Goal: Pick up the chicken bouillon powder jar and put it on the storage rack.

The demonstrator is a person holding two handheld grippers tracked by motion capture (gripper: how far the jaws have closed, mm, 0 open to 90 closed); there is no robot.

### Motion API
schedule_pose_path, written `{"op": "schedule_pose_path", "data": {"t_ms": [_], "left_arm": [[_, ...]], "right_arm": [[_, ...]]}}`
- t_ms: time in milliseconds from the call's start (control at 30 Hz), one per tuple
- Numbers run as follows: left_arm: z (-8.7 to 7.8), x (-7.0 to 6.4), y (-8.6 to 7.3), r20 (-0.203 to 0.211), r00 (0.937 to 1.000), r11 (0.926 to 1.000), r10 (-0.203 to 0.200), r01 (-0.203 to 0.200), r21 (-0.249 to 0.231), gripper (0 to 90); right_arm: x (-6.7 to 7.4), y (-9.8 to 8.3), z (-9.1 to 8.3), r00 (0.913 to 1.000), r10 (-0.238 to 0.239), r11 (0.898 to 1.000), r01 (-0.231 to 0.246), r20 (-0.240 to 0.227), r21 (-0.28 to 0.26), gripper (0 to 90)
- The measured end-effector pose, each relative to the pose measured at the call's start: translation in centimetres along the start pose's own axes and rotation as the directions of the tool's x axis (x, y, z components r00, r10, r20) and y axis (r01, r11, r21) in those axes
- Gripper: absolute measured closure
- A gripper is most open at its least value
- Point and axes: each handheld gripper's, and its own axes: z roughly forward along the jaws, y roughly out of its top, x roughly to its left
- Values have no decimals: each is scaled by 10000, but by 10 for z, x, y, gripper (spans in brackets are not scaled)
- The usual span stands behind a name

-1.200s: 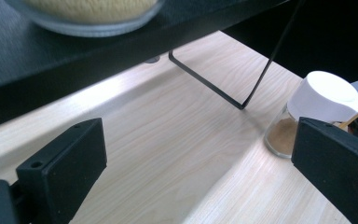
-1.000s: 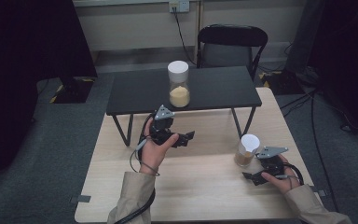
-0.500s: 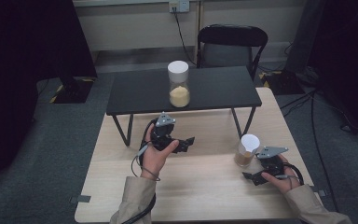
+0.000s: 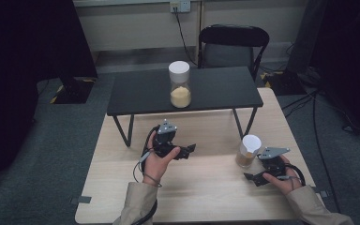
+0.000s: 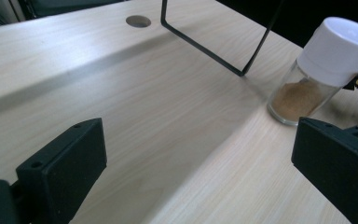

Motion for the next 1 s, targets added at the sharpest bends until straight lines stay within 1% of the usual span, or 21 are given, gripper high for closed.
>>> {"op": "schedule_pose_path", "data": {"t_ms": [233, 400, 600, 1000], "left_arm": [[3, 1, -10, 89, 9999, 10000, -63, 63, 24, 22], [4, 1, -17, 77, 9999, 9999, -101, 101, 39, 22], [8, 2, -26, 129, 9998, 9996, -152, 149, 230, 22], [12, 3, -43, 187, 9994, 9987, -280, 272, 439, 21]], "right_arm": [[0, 0, 0, 10000, 1, 10000, -1, 0, 0, 0], [0, 0, 0, 10000, 3, 10000, -3, 1, 0, 0], [0, 0, 0, 10000, 0, 10000, 0, 0, -1, 0], [0, 0, 0, 10000, -1, 10000, 1, 0, -2, 0]]}}
